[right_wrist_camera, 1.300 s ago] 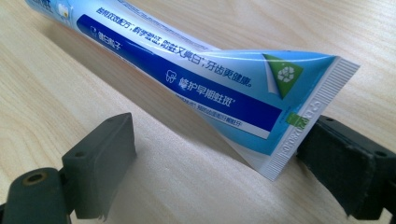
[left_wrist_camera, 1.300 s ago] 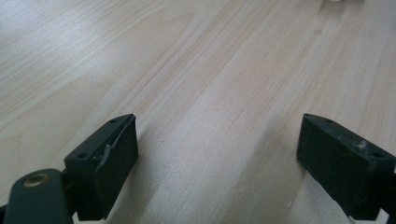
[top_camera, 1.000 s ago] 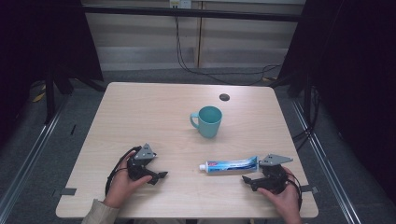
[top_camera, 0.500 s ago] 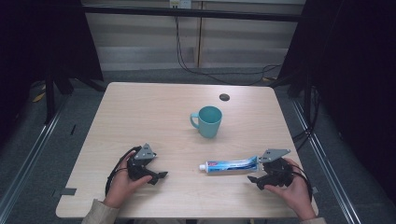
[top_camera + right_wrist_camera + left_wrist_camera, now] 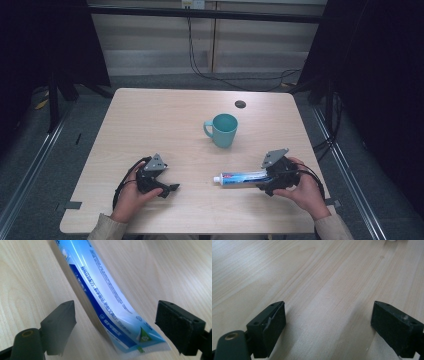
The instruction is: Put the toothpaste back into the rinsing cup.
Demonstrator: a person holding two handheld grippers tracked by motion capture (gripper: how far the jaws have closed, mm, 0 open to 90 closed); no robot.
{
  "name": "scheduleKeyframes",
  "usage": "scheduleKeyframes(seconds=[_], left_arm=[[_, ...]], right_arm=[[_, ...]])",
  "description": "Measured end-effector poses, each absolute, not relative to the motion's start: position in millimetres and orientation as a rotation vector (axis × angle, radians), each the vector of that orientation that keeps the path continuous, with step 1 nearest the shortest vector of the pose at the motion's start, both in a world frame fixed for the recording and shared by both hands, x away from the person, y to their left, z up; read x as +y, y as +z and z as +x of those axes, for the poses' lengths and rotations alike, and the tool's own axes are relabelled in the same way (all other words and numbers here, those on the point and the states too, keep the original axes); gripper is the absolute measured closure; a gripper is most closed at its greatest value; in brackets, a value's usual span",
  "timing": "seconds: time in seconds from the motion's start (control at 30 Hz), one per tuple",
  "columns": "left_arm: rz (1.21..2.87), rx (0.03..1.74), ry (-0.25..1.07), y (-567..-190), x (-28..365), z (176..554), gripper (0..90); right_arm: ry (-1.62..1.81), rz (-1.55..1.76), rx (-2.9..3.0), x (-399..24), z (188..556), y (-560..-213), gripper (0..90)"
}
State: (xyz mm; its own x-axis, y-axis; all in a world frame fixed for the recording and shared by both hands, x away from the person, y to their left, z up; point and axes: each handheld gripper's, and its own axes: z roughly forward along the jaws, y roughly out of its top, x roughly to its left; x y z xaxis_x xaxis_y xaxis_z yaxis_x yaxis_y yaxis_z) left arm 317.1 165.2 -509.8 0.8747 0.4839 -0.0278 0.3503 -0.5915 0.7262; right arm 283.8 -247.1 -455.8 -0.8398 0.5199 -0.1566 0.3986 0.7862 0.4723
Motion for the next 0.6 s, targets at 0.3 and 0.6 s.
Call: scheduleKeyframes(seconds=[0.3,0.6], left_arm=[[2.259,0.600,0.216,-510,165,317,12.4],[2.260,0.599,0.220,-510,165,317,12.4]], right_arm=[[0.475,0.528,2.884,-229,301,-459,33.9],[0.389,0.484,2.942,-220,313,-461,45.2]])
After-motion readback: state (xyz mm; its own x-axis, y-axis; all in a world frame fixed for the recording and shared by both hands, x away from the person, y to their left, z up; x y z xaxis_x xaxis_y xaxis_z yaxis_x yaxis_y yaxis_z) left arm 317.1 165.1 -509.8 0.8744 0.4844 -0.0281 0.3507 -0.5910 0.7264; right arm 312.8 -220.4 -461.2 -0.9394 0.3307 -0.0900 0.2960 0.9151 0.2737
